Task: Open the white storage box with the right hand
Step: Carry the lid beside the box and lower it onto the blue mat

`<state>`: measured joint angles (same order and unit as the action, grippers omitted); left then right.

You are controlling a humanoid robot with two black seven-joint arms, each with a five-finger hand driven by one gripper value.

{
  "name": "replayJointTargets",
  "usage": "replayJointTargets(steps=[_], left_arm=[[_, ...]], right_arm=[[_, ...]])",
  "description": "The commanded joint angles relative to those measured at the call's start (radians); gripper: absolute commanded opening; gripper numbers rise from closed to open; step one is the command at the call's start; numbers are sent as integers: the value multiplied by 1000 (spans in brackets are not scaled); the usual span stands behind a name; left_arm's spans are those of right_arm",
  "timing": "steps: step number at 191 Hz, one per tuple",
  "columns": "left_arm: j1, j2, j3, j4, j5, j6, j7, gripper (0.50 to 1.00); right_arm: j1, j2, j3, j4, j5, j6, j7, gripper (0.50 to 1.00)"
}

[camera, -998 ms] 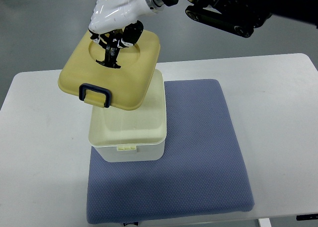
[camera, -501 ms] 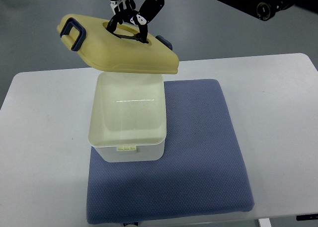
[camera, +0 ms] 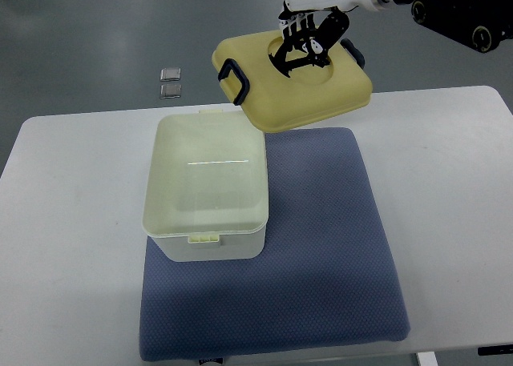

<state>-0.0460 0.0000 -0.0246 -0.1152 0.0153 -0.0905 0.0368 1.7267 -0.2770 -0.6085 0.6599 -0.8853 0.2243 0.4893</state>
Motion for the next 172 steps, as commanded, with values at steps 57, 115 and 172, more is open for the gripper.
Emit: replayJointTargets(steps=[57, 115, 172], left_arm=[[0, 0, 0, 0, 0, 0, 0, 1000], [0, 0, 0, -1, 0, 0, 0, 1000], [0, 0, 0, -1, 0, 0, 0, 1000]], right_arm=[[-78, -73, -63, -39, -1, 0, -40, 500], [-157, -119, -39, -51, 39, 0, -83, 500], [-194, -136, -54, -49, 62, 9, -104, 500]])
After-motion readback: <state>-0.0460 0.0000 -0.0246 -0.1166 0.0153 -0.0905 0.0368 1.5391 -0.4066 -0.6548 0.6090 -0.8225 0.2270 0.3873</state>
